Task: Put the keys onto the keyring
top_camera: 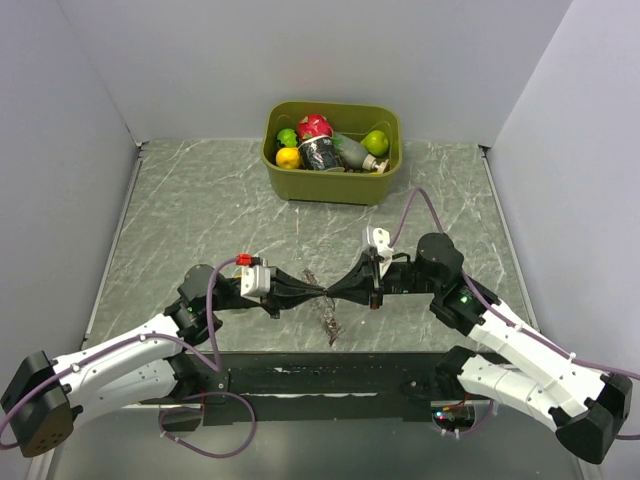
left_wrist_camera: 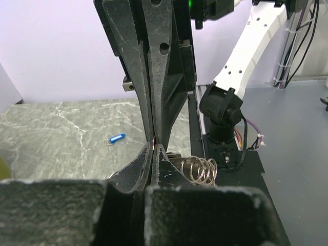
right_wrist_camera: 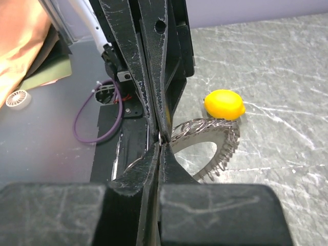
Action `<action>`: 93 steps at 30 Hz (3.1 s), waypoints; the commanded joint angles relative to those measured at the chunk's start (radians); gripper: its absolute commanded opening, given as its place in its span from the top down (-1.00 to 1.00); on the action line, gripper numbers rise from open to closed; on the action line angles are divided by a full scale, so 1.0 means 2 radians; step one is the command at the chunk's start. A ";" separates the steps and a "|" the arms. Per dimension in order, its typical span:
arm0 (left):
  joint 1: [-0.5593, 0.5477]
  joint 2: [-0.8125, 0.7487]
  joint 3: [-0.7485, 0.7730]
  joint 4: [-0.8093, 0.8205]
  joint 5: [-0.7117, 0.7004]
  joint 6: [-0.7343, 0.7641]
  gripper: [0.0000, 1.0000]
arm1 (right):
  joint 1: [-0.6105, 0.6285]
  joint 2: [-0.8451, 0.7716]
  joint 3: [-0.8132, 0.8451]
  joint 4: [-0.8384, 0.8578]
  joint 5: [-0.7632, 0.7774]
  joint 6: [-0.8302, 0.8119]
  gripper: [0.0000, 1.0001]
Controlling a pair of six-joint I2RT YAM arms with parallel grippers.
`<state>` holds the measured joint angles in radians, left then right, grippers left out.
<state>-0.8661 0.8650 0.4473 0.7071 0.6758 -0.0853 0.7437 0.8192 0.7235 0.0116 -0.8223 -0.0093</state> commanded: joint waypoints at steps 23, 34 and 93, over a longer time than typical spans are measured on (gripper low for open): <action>-0.003 0.062 0.179 -0.324 0.042 0.165 0.36 | 0.004 0.009 0.068 -0.122 0.045 -0.074 1.00; -0.003 0.079 0.187 -0.342 0.042 0.170 0.74 | 0.003 0.008 0.065 -0.120 0.043 -0.071 1.00; -0.018 0.029 0.194 -0.443 0.079 0.270 0.98 | -0.006 0.134 0.069 -0.096 0.084 0.270 -0.29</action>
<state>-0.8948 0.9463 0.7971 -0.2127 0.7902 0.4301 0.7338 1.0660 0.8284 -0.2237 -0.6044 0.4992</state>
